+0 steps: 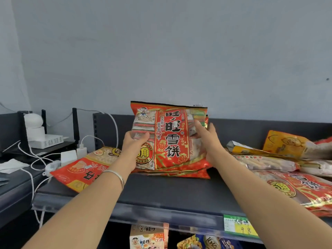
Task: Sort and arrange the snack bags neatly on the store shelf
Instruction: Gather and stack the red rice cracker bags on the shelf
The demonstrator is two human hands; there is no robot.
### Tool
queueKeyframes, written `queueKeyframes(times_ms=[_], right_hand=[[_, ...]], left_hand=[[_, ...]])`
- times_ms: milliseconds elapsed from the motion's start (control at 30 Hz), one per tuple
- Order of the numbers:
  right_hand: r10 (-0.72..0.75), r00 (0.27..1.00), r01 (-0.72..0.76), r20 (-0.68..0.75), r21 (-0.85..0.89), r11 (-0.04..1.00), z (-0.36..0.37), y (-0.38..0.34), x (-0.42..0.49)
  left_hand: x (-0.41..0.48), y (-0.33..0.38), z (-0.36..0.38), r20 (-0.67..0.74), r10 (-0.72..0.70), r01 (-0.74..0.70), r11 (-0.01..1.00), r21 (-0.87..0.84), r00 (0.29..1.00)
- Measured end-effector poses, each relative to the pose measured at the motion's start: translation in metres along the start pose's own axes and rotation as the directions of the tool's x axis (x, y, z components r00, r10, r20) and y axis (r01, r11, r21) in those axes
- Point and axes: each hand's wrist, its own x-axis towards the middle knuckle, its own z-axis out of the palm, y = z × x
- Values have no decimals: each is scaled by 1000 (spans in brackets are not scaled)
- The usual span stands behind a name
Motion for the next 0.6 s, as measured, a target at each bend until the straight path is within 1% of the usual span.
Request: queueKeyframes(times_ms=[33,67,100,133,167,200,233,300,367,433,533,600], right_hand=[[82,996,-82,41,20,996,-6,2,0],[119,991,-120,55,4,993,-10,7,1],[128,991,-127,47,-20,992,-13,13,1],[116,993,-114,24,-77,990,-14,20,2],[103,995,-102,-3,-171,980,-14,29,7],[96,995,-96,-14,-262,960,-14,35,7],[106,994,-108,-21,-316,943,-15,43,12],[149,988,-153,-35,-309,939,-19,62,27],[164,985,-171,-49,-275,946,-23,73,36],[178,982,-187,-57,-270,945,-19,66,26],[214,972,-232,-92,-270,935,-15,64,19],[178,976,-210,-126,-326,922,-13,64,17]], left_hand=[[-3,-3,3,37,22,-24,999,35,999],[-3,-7,5,77,33,-39,996,78,996],[-2,-12,6,101,38,-52,990,132,994],[0,-16,8,106,38,-56,982,179,994],[2,-21,10,91,32,-52,974,220,995],[4,-25,13,60,24,-38,965,261,998],[4,-29,16,30,10,-19,953,301,999],[4,-37,25,32,6,-18,918,397,999],[4,-43,32,59,31,-56,866,496,998],[8,-47,33,62,53,-79,836,542,997],[14,-47,32,79,48,-85,802,592,996],[12,-46,31,57,99,-111,727,677,993]])
